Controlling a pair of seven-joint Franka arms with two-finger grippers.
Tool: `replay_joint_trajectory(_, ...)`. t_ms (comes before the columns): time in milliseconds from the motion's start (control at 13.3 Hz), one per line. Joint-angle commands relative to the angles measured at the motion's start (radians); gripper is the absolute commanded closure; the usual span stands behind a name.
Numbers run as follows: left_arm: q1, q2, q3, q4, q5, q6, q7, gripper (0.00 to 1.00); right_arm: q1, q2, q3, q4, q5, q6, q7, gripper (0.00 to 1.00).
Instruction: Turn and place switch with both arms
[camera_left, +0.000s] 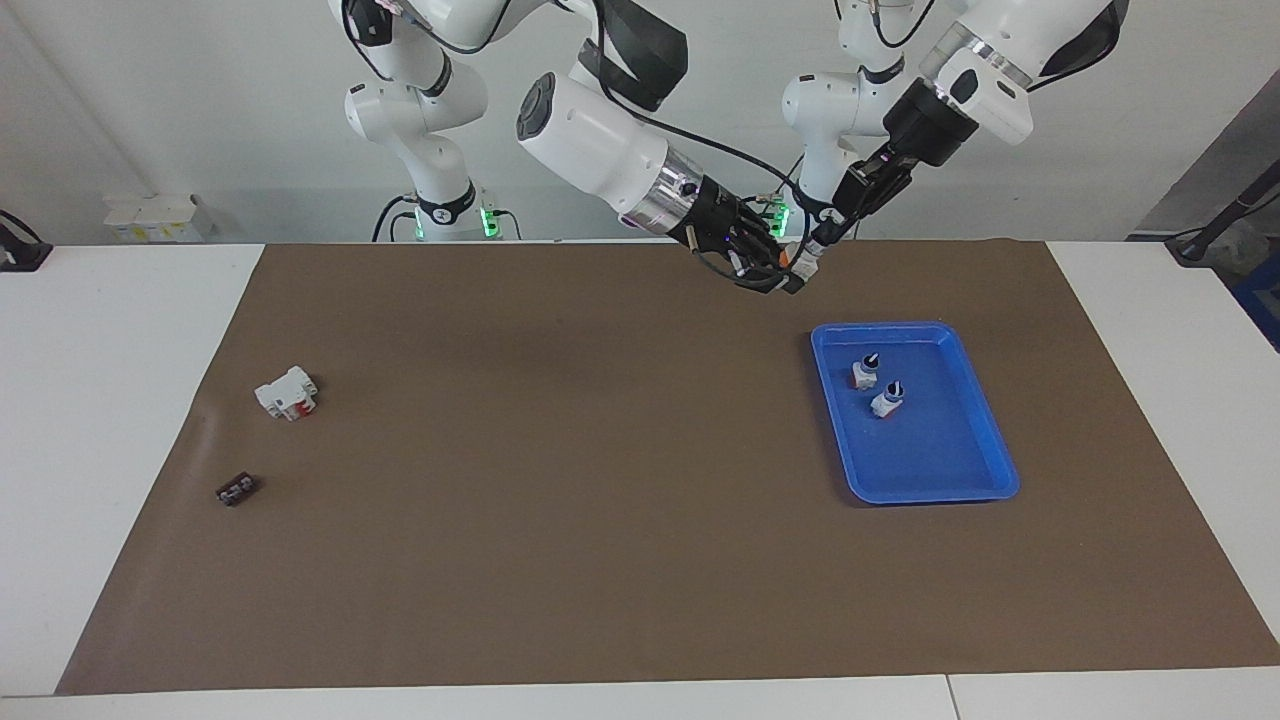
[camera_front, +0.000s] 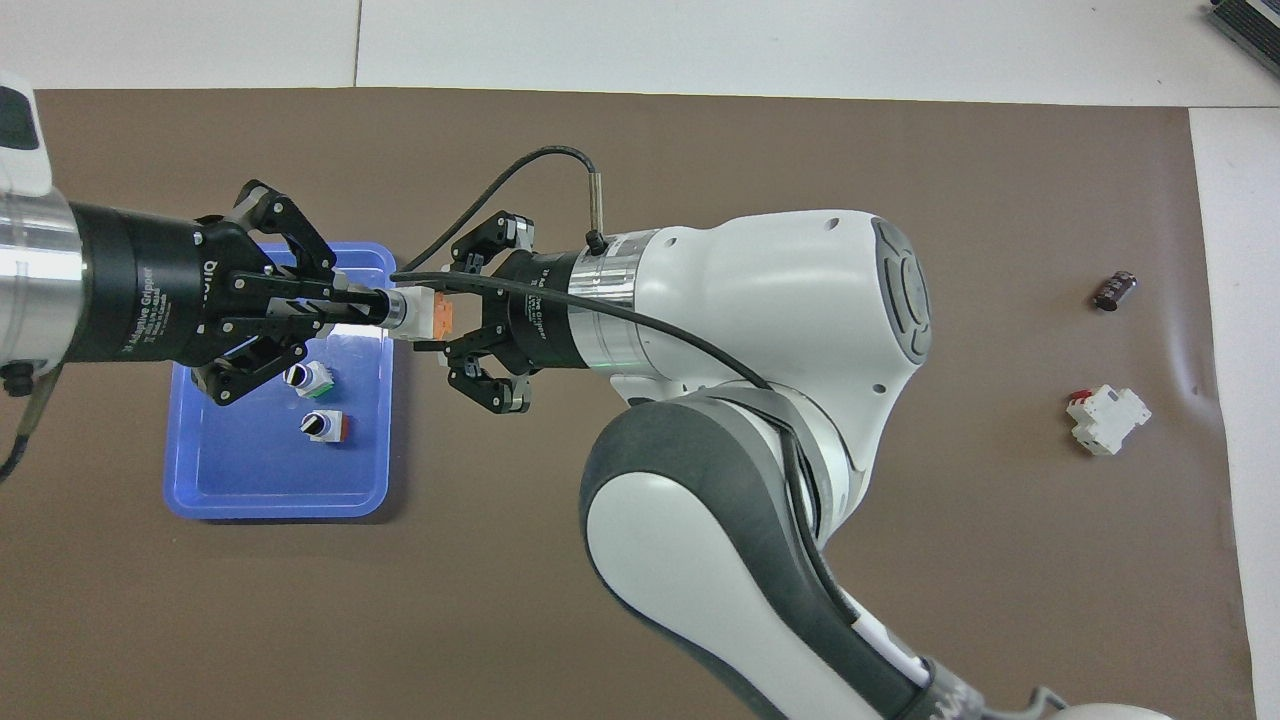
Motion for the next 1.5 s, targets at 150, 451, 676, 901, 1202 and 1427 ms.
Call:
replay_joint_trajectory(150,-0.015,-0.015,-0.022,0.003,-0.058,-0.027,-0.218,1.0,-0.001,0.013,0.01,0.003,0.007,0.023,0.022,1.0)
replay_joint_trajectory(451,-0.013,-0.015,-0.019,0.003,-0.047,-0.023,-0.289,1.0,-0.001,0.011,0.01,-0.001,0.007,0.023,0.023,1.0)
replay_joint_trajectory(676,-0.013,-0.015,-0.019,0.003,-0.025,-0.04,-0.349,1.0,-0.004,0.008,0.01,-0.001,0.007,0.014,0.023,1.0)
replay_joint_trajectory(901,-0.016,-0.017,-0.022,0.0,0.02,-0.046,-0.352,1.0,-0.004,0.008,0.008,-0.003,0.007,0.011,0.023,1.0)
replay_joint_trajectory(1202,-0.016,-0.018,-0.024,-0.001,0.071,-0.072,-0.352,1.0,-0.001,-0.012,0.002,-0.015,-0.071,-0.005,0.02,0.0)
replay_joint_trajectory(1427,-0.016,-0.027,-0.027,-0.018,0.158,-0.072,-0.349,1.0,-0.012,-0.019,-0.003,-0.02,-0.1,-0.003,-0.001,0.0)
